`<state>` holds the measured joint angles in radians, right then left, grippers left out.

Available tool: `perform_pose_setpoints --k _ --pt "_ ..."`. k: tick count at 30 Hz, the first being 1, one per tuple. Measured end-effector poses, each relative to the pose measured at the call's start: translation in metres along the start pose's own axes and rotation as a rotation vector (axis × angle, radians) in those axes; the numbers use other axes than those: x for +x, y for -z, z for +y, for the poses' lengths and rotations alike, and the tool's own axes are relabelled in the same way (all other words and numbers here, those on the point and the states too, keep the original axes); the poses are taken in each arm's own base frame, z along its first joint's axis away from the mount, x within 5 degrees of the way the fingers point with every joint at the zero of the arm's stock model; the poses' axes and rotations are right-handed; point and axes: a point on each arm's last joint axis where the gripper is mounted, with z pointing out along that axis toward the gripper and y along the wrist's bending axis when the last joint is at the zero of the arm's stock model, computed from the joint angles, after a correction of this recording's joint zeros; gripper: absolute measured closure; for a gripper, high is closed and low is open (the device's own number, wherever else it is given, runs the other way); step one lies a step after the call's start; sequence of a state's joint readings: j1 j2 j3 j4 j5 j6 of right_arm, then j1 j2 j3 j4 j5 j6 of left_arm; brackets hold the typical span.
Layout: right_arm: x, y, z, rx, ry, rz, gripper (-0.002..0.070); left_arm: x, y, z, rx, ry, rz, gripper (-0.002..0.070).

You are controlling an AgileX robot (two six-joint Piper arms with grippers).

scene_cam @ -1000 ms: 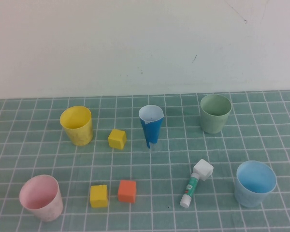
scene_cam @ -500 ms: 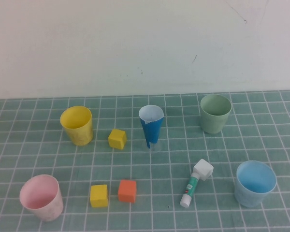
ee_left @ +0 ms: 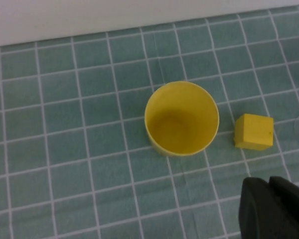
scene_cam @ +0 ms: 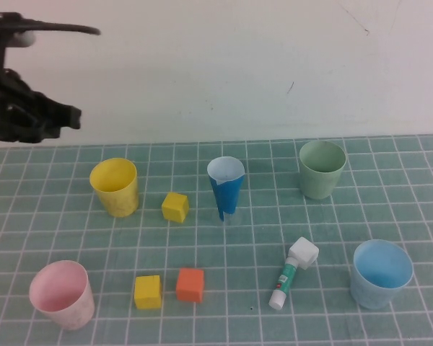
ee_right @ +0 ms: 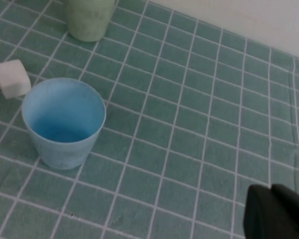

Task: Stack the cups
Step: Pick up the yellow cup

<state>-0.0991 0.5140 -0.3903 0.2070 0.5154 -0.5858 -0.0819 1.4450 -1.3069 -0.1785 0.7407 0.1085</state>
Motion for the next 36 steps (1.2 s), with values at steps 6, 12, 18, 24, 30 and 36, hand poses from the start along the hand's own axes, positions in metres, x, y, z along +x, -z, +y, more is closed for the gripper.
perform_pose_setpoints --k 6,12,18,24,30,36 --pt "-0.003 -0.002 -0.001 -0.002 0.030 -0.024 0.0679 -0.021 -0.093 -0.002 0.019 -0.024 0.169 0.0674" --pt "-0.001 -0.006 0.000 -0.005 0.050 -0.012 0.0679 -0.028 -0.175 0.004 0.025 -0.025 0.386 0.0477" --pt "0.001 -0.008 0.000 -0.006 0.051 -0.006 0.0679 -0.042 -0.209 0.006 0.035 -0.002 0.483 0.0224" --pt "0.001 -0.008 0.000 -0.003 0.050 -0.011 0.0679 -0.076 -0.184 0.003 0.017 -0.011 0.363 0.0193" --pt "0.002 -0.010 0.000 0.011 0.047 -0.025 0.0679 -0.077 -0.182 0.013 -0.062 -0.019 0.368 0.0189" --pt "0.004 -0.011 0.000 0.011 0.046 -0.023 0.0679 -0.055 -0.197 0.029 -0.071 0.008 0.460 0.0189"
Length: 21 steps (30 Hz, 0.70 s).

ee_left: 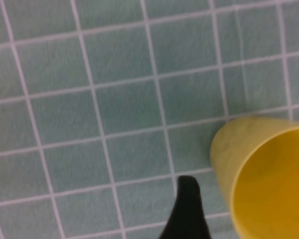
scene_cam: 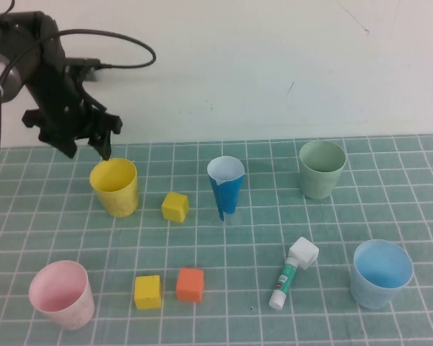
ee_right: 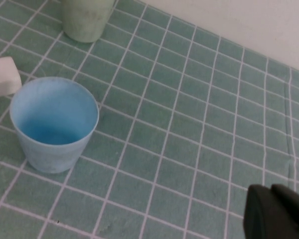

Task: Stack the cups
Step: Pick up the yellow cup

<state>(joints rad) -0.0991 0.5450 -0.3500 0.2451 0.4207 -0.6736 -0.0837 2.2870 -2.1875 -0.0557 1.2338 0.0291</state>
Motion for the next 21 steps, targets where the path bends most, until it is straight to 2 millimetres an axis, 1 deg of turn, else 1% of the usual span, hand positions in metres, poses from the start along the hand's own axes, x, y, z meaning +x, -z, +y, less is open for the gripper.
perform_pose_setpoints --k 4,8,10,12,14,15,18,20,21 --pt "0.000 0.000 0.000 0.000 0.000 0.000 0.0679 0.008 -0.013 0.005 0.000 -0.003 0.053 0.0193" --pt "0.000 0.000 0.000 0.000 0.000 0.000 0.0679 0.012 -0.029 0.005 0.007 -0.005 0.096 0.0256" --pt "0.000 0.000 0.000 0.000 0.000 0.000 0.0679 0.014 -0.041 0.005 0.015 -0.018 0.119 0.0310" --pt "0.000 0.000 0.000 0.000 0.003 0.000 0.0679 0.015 -0.052 0.005 0.022 -0.024 0.140 0.0409" --pt "0.000 0.000 0.000 0.000 0.003 0.000 0.0679 0.016 -0.058 0.005 0.023 -0.030 0.152 0.0546" --pt "0.000 0.000 0.000 0.000 0.003 0.000 0.0679 0.017 -0.059 0.005 0.023 -0.036 0.154 0.0590" --pt "0.000 0.000 0.000 -0.001 0.000 -0.001 0.0679 0.016 -0.054 0.005 0.023 -0.043 0.145 0.0649" --pt "0.000 0.000 0.001 -0.006 -0.012 -0.005 0.0679 0.014 -0.042 0.005 0.022 -0.045 0.119 0.0661" --pt "-0.001 0.000 0.001 -0.008 -0.018 -0.007 0.0679 0.013 -0.033 0.004 0.021 -0.046 0.100 0.0664"
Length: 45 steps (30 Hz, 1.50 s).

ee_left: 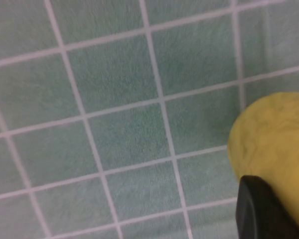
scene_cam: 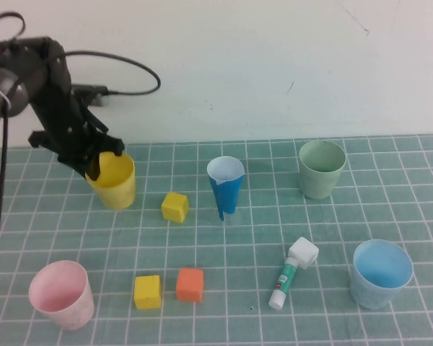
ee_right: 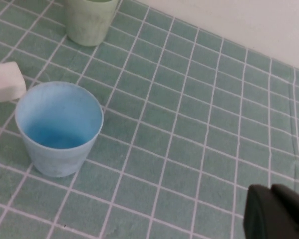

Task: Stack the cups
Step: Pick up the yellow cup, then place the yellow cup on the pink cup

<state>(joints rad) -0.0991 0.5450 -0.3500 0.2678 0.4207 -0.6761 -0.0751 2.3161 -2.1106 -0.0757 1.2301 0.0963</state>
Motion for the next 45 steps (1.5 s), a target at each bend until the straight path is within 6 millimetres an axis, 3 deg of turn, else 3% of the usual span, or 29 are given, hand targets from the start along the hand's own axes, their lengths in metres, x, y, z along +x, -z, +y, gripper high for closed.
perform_pose_setpoints --k 4,11,13,16,20,22,26,31,37,45 --pt "0.000 0.000 0.001 -0.006 -0.014 -0.005 0.0679 0.002 0.053 -0.004 -0.011 -0.019 -0.107 0.0669" --pt "-0.001 0.000 0.001 -0.011 -0.028 -0.009 0.0679 0.033 0.183 -0.011 -0.075 -0.013 -0.365 0.0669" --pt "-0.001 0.000 0.001 -0.013 -0.032 -0.010 0.0679 0.050 0.216 -0.015 -0.079 -0.005 -0.429 0.0669" --pt "-0.001 0.000 0.002 -0.017 -0.042 -0.014 0.0679 0.080 0.249 -0.021 -0.084 -0.012 -0.477 0.0669" --pt "-0.002 0.000 0.002 -0.020 -0.050 -0.016 0.0679 0.129 0.274 -0.027 -0.086 -0.016 -0.492 0.0669" --pt "-0.002 0.000 0.002 -0.023 -0.056 -0.018 0.0679 0.155 0.276 -0.029 -0.085 -0.015 -0.474 0.0669" --pt "-0.002 0.000 0.002 -0.028 -0.068 -0.022 0.0679 0.197 0.259 -0.033 -0.057 -0.002 -0.432 0.0670" --pt "-0.002 0.000 0.003 -0.028 -0.070 -0.023 0.0679 0.232 0.205 -0.032 -0.030 0.045 -0.389 0.0670" --pt "-0.002 0.000 0.003 -0.028 -0.070 -0.023 0.0679 0.248 0.140 -0.029 -0.026 0.073 -0.329 0.0670" --pt "-0.002 0.000 0.003 -0.029 -0.072 -0.023 0.0679 0.236 0.113 -0.025 -0.035 0.075 -0.325 0.0670"
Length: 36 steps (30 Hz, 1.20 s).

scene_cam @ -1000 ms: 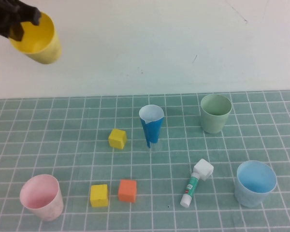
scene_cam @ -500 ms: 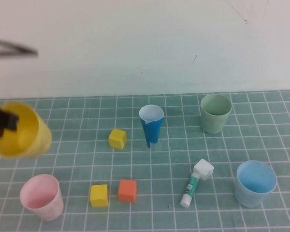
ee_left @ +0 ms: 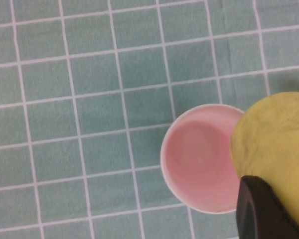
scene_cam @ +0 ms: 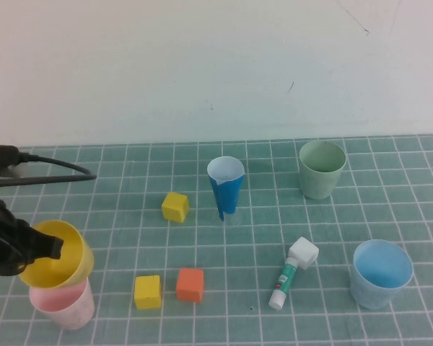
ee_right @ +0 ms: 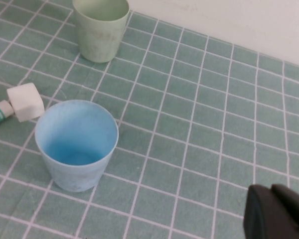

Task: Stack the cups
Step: Place the yellow cup on the pink cup

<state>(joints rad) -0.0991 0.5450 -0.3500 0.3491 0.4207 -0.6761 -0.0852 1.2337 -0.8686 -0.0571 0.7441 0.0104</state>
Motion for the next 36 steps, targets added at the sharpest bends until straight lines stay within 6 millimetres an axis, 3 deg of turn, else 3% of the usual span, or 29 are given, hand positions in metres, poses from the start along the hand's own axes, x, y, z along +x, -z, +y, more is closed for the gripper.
perform_pose_setpoints --k 16,24,26,32,34,36 --pt "0.000 0.000 0.000 0.000 0.000 0.000 0.0679 -0.001 -0.033 0.007 -0.065 0.034 0.106 0.0670" --pt "0.000 0.000 0.000 0.000 0.000 0.000 0.0679 -0.001 -0.034 0.009 -0.088 0.017 0.109 0.0658" --pt "0.000 0.000 0.000 0.000 0.000 0.000 0.0679 -0.001 -0.034 0.009 -0.089 0.024 0.109 0.0614" --pt "0.001 0.000 0.003 -0.032 0.036 0.009 0.0679 -0.002 -0.034 0.010 -0.097 0.043 0.103 0.0339" --pt "0.000 0.000 0.006 -0.065 0.075 0.006 0.0679 -0.003 -0.031 0.010 -0.102 0.047 0.089 0.0301" --pt "-0.004 0.002 0.009 -0.105 0.117 -0.011 0.0679 -0.007 -0.023 0.010 -0.102 0.051 0.031 0.0314"
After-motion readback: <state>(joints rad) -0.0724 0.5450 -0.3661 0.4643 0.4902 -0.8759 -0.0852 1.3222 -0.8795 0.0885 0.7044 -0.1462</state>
